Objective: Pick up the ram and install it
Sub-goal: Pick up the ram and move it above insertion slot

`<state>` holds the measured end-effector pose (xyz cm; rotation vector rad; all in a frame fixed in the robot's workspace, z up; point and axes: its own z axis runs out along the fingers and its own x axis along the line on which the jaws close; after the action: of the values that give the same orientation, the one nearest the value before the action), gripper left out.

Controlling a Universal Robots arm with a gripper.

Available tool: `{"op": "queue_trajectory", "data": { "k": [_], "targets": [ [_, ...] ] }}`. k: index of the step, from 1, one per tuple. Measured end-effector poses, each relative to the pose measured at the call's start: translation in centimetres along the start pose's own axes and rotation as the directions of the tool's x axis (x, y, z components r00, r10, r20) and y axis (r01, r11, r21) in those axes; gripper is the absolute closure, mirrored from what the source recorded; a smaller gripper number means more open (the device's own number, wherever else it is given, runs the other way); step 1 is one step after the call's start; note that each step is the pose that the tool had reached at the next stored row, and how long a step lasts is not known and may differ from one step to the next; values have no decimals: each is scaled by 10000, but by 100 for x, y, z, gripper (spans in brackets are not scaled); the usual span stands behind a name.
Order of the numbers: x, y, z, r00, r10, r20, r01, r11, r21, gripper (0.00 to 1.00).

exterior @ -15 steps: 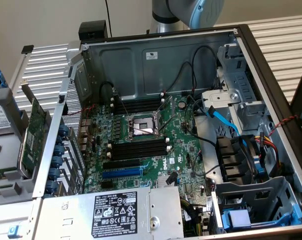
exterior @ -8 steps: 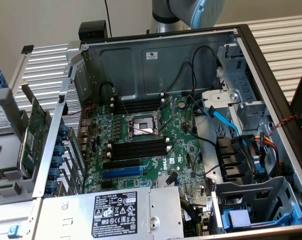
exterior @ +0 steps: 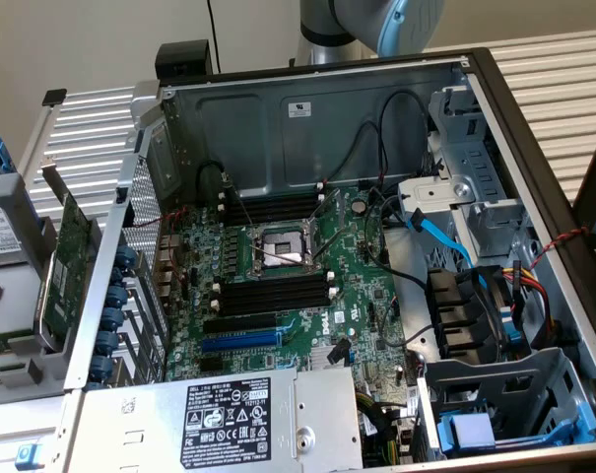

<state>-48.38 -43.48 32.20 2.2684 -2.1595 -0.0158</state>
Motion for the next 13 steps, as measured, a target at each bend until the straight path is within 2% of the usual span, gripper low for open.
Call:
{"op": "queue_trajectory", "data": {
  "k": [5, 7, 10, 13],
  "targets": [
    [0, -4, 89, 9999, -134, -6, 134, 9999, -1, 52],
    [0, -5, 124, 9998, -178, -29, 178, 9998, -2, 52],
    [-8, -5, 165, 9997, -204, -104, 204, 9998, -9, 52],
    [-22, -5, 196, 9995, -218, -244, 218, 9998, -11, 52]
  ]
}}
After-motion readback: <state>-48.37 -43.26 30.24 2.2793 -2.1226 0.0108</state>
